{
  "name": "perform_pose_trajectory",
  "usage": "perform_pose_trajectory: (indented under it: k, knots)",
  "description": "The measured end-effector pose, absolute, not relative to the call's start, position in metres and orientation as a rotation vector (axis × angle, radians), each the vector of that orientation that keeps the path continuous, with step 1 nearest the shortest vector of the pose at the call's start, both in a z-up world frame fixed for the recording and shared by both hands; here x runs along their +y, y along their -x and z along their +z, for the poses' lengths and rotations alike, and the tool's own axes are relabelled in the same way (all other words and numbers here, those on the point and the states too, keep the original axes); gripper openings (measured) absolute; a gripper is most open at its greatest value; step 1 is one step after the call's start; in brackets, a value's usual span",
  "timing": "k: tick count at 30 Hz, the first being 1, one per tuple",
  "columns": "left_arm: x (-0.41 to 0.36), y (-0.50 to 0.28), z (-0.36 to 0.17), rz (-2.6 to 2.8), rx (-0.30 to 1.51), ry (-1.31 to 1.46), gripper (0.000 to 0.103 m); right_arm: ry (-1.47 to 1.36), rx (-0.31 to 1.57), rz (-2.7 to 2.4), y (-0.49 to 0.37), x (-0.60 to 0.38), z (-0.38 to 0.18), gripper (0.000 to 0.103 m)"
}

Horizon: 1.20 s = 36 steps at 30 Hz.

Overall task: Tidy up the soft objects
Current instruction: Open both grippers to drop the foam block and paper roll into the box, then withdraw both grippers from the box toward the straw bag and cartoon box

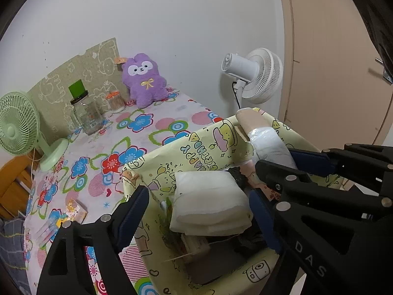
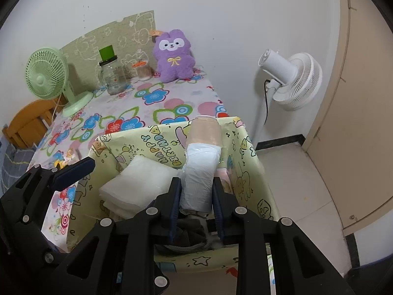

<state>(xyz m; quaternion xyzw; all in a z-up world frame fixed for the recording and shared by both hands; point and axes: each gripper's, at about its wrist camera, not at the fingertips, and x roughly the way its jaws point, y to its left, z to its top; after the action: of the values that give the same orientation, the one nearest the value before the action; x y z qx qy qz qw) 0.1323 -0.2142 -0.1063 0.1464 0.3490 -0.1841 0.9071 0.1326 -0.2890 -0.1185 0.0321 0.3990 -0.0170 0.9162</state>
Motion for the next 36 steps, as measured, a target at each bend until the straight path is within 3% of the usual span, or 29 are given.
perform_pose_trajectory:
  k: [3, 5, 6, 14, 36]
  knots:
    - [-0.213, -0.13, -0.105, -0.376, 0.722, -0.309, 0.087, -0.057, 0.815, -0.048, -0.131, -0.287, -0.117, 0.046]
    - [-0.212, -0.129, -0.103, -0.371, 0.717, -0.31, 0.088, -0.062, 0.802, -0.05, -0.128, -0.287, -0.115, 0.064]
    - [-0.21, -0.127, -0.102, -0.37, 0.713, -0.307, 0.089, -0.062, 0.795, -0.052, -0.126, -0.286, -0.113, 0.066]
    - [-0.195, -0.117, -0.09, -0.356, 0.685, -0.284, 0.093, -0.05, 0.763, -0.067, -0.117, -0.276, -0.1, 0.079]
    - [-0.139, -0.087, -0.061, -0.33, 0.626, -0.229, 0.096, -0.012, 0.67, -0.063, -0.085, -0.217, -0.067, 0.091]
